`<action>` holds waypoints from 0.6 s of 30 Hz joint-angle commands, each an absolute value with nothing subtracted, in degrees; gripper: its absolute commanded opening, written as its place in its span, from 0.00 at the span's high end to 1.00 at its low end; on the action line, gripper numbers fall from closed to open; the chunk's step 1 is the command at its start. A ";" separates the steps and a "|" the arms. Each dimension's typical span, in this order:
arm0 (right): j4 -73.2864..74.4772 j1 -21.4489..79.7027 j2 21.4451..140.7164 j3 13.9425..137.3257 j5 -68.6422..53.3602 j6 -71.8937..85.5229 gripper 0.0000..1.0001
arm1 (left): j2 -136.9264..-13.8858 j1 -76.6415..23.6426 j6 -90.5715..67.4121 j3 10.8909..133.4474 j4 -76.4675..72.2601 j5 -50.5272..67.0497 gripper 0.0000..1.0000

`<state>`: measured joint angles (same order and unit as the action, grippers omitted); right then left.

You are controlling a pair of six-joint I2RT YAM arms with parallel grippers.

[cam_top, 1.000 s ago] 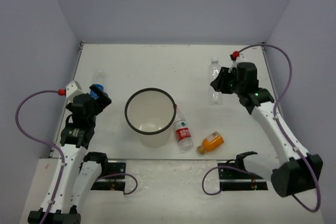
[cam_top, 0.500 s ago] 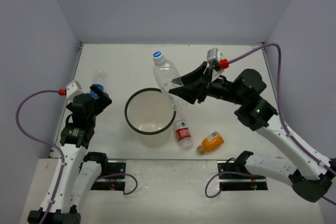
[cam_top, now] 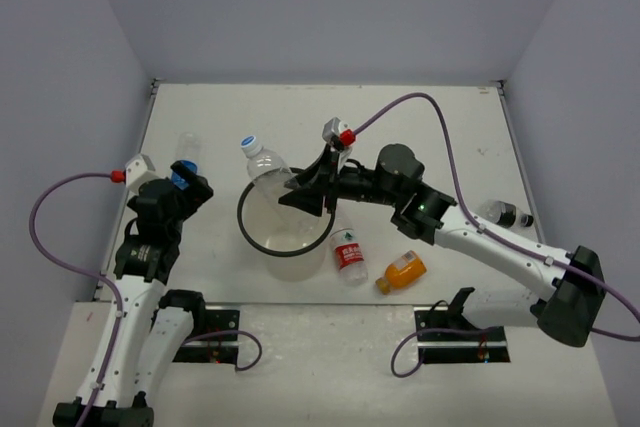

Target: Put the plastic bottles in the bin

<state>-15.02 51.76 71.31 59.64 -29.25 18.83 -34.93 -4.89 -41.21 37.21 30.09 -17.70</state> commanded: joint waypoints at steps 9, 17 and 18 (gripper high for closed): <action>-15.99 52.65 68.64 60.12 -24.60 21.24 0.03 | -36.41 -4.57 -42.01 37.82 29.62 -17.49 0.00; -11.44 52.65 68.33 62.86 -20.34 20.94 0.01 | -38.36 -4.57 -40.83 38.23 30.09 -17.97 0.00; -11.07 52.65 67.97 62.97 -19.89 21.02 0.01 | -38.53 -4.57 -40.69 38.25 30.25 -18.16 0.00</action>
